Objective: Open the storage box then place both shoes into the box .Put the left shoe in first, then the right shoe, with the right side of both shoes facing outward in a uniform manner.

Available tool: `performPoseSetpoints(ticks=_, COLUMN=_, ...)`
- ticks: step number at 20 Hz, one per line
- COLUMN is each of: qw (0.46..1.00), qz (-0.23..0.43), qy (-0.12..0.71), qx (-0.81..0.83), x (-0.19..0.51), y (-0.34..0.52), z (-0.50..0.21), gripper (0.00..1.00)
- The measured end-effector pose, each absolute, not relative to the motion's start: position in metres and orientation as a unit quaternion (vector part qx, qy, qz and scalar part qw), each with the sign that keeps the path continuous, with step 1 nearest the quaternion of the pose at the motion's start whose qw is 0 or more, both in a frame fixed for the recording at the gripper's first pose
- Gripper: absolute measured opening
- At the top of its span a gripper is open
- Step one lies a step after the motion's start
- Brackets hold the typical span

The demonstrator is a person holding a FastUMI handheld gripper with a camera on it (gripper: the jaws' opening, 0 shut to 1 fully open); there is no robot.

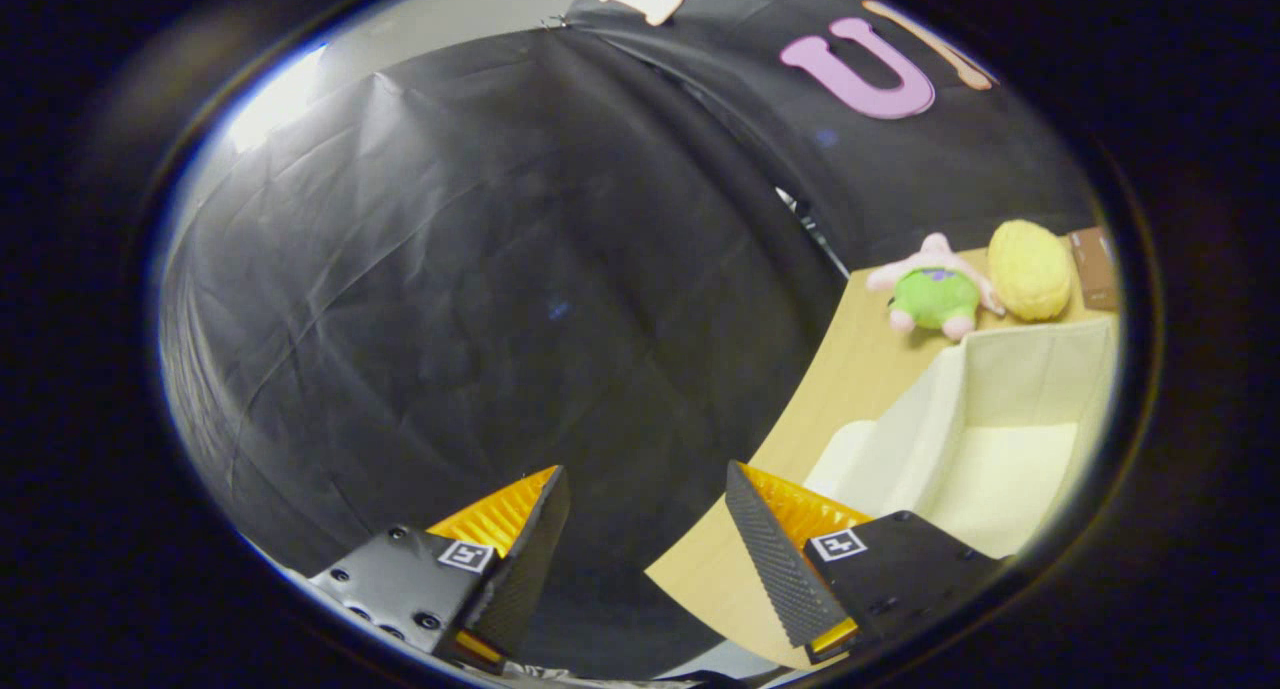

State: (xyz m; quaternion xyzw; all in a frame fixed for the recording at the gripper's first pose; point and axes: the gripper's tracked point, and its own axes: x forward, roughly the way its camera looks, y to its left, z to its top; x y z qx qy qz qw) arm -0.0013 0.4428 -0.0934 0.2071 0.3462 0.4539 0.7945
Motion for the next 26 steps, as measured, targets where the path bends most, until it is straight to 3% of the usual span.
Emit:
performPoseSetpoints(ticks=18, qw=0.925, qz=0.295, qy=0.23, qx=0.061, x=0.076, y=0.159, z=-0.065, gripper=1.0)
performPoseSetpoints(ticks=26, qw=0.945, qz=0.202, qy=0.258, qx=-0.015, x=0.084, y=0.039, z=-0.126, gripper=1.0)
